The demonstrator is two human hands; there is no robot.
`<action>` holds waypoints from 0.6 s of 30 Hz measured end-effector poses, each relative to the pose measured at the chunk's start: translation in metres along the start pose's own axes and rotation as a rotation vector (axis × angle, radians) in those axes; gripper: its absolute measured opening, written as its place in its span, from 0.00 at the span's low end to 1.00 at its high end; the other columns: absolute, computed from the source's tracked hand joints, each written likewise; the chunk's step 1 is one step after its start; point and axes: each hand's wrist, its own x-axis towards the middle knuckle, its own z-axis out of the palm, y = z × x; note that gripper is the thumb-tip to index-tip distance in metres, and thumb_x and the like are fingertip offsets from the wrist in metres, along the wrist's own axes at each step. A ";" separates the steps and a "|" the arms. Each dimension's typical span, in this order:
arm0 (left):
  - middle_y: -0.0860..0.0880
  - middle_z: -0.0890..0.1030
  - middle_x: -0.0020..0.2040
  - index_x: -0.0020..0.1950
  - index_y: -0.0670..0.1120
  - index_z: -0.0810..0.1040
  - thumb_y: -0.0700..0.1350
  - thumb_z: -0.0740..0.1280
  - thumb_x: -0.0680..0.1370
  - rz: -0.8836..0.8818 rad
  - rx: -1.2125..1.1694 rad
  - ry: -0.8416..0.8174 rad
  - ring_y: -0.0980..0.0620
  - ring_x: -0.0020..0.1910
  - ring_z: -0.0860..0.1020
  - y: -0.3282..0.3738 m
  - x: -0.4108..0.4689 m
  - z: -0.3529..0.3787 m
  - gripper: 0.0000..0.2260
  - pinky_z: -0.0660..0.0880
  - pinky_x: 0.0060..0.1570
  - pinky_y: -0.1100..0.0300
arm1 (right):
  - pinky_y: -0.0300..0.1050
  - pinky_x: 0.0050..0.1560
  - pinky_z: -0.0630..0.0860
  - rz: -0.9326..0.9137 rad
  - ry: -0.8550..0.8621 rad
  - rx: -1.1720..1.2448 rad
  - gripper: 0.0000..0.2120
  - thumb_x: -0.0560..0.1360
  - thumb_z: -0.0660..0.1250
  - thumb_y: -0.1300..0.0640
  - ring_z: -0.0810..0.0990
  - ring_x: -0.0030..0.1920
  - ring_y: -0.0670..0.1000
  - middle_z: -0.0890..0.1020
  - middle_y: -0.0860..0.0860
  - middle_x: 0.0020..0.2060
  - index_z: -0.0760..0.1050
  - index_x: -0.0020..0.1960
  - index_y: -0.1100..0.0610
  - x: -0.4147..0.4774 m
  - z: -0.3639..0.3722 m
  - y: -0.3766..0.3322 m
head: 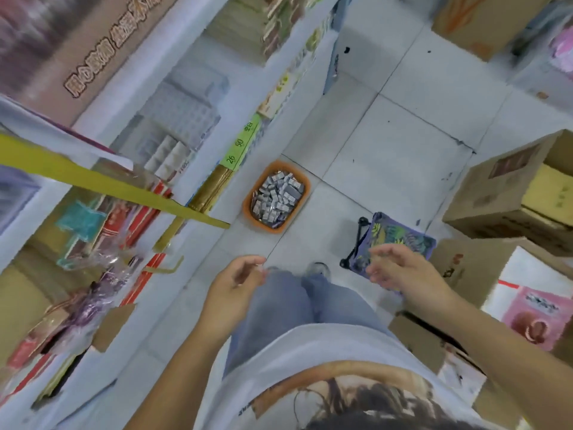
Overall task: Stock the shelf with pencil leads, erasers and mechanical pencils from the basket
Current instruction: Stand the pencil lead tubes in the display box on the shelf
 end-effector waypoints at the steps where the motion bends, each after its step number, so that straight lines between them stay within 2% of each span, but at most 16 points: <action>1: 0.57 0.85 0.44 0.51 0.55 0.81 0.43 0.66 0.80 -0.017 -0.022 0.027 0.59 0.44 0.82 0.002 0.003 -0.001 0.07 0.77 0.48 0.65 | 0.48 0.49 0.77 0.001 -0.023 -0.020 0.08 0.79 0.62 0.62 0.82 0.44 0.55 0.84 0.55 0.44 0.76 0.56 0.54 0.012 0.001 -0.014; 3: 0.58 0.85 0.44 0.51 0.55 0.81 0.43 0.66 0.81 -0.074 -0.070 0.092 0.58 0.44 0.83 0.002 0.008 -0.006 0.07 0.78 0.51 0.58 | 0.45 0.44 0.75 0.011 -0.069 -0.036 0.09 0.79 0.60 0.65 0.80 0.40 0.54 0.83 0.55 0.42 0.76 0.56 0.57 0.036 0.006 -0.038; 5: 0.58 0.85 0.44 0.52 0.55 0.81 0.45 0.66 0.81 -0.114 -0.112 0.160 0.59 0.44 0.83 -0.001 0.016 -0.012 0.06 0.78 0.53 0.55 | 0.45 0.43 0.75 -0.010 -0.112 -0.083 0.10 0.78 0.60 0.66 0.80 0.39 0.52 0.83 0.54 0.41 0.76 0.55 0.56 0.058 0.014 -0.059; 7: 0.57 0.85 0.44 0.52 0.56 0.80 0.46 0.65 0.81 -0.139 -0.101 0.199 0.60 0.43 0.82 0.000 0.025 -0.018 0.06 0.79 0.53 0.54 | 0.45 0.44 0.77 -0.047 -0.146 -0.187 0.11 0.78 0.60 0.64 0.82 0.39 0.50 0.84 0.52 0.41 0.77 0.54 0.53 0.076 0.020 -0.080; 11: 0.53 0.85 0.46 0.51 0.56 0.80 0.44 0.65 0.81 -0.165 -0.153 0.258 0.56 0.46 0.83 0.011 0.043 -0.021 0.07 0.79 0.52 0.54 | 0.37 0.39 0.76 -0.112 -0.188 -0.271 0.11 0.78 0.60 0.63 0.81 0.37 0.44 0.84 0.51 0.41 0.77 0.54 0.50 0.100 0.028 -0.120; 15: 0.50 0.84 0.48 0.53 0.53 0.80 0.43 0.66 0.81 -0.160 -0.184 0.252 0.53 0.47 0.82 0.040 0.073 -0.017 0.06 0.78 0.52 0.57 | 0.46 0.49 0.77 -0.156 -0.201 -0.307 0.12 0.78 0.60 0.62 0.83 0.42 0.48 0.85 0.52 0.42 0.76 0.56 0.50 0.122 0.020 -0.157; 18: 0.49 0.84 0.49 0.54 0.52 0.81 0.42 0.66 0.80 -0.145 -0.235 0.279 0.53 0.48 0.82 0.064 0.094 -0.004 0.07 0.77 0.53 0.58 | 0.39 0.44 0.78 -0.154 -0.227 -0.297 0.11 0.78 0.61 0.63 0.83 0.39 0.45 0.84 0.52 0.43 0.76 0.57 0.52 0.142 0.001 -0.175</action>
